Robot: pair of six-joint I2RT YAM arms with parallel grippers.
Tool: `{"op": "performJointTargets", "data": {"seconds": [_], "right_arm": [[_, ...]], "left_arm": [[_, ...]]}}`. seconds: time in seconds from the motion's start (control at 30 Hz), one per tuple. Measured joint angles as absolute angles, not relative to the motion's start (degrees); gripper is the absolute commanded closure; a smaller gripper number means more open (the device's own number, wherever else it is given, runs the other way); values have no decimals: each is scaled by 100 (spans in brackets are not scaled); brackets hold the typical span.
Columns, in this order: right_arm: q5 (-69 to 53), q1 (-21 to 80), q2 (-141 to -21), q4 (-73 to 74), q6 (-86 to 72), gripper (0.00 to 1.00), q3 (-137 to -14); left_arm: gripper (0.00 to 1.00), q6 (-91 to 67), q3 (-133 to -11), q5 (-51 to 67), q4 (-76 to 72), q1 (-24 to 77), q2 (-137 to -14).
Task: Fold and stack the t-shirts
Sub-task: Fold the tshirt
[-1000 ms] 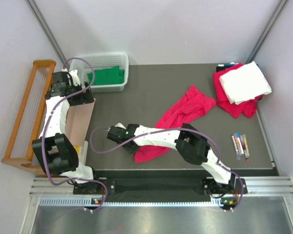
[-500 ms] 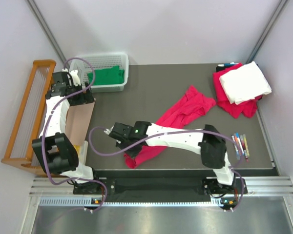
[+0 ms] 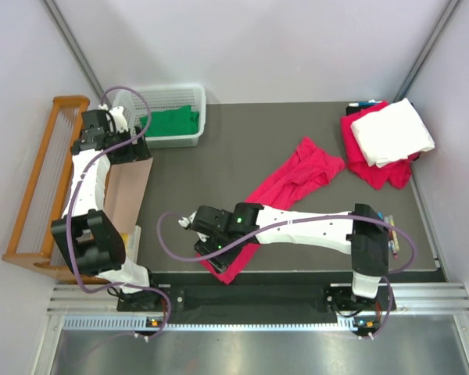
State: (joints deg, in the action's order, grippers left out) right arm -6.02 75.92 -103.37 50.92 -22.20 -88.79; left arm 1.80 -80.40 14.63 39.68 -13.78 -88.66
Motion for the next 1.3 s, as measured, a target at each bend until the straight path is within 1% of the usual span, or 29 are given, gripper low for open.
{"op": "performJointTargets", "data": {"seconds": [0.03, 0.07, 0.13, 0.27, 0.53, 0.8, 0.9, 0.97, 1.2, 1.3], "right_arm": [[-591, 7588, -10346, 5081, -2257, 36, -8836], [-576, 7585, -10363, 5074, -2274, 26, -8825], [-521, 7585, -10420, 5022, -2224, 23, -8827], [-294, 7585, -10709, 5026, -2115, 24, -8984], [1, 7603, -11448, 5013, -1879, 32, -9509], [43, 7754, -12140, 5013, -1684, 32, -9607], [54, 7784, -12256, 5017, -1629, 34, -9607], [84, 7787, -12296, 5019, -1597, 36, -9614], [250, 7795, -12551, 5089, -1533, 39, -9883], [333, 7817, -12639, 5188, -1514, 43, -9998]], "left_arm": [[9, 180, -8053, 1476, 3966, -1378, -8866], [9, 180, -8060, 1496, 3966, -1378, -8866], [9, 180, -8060, 1516, 3970, -1376, -8866], [8, 183, -8060, 1509, 3977, -1372, -8866], [8, 161, -8440, 1433, 4075, -1420, -9148], [8, 158, -8486, 1461, 4160, -1522, -9349], [8, 158, -8486, 1496, 4163, -1522, -9349], [8, 158, -8486, 1529, 4160, -1522, -9349], [8, 161, -8486, 1584, 4163, -1522, -9349], [8, 161, -8486, 1586, 4163, -1522, -9349]]}}
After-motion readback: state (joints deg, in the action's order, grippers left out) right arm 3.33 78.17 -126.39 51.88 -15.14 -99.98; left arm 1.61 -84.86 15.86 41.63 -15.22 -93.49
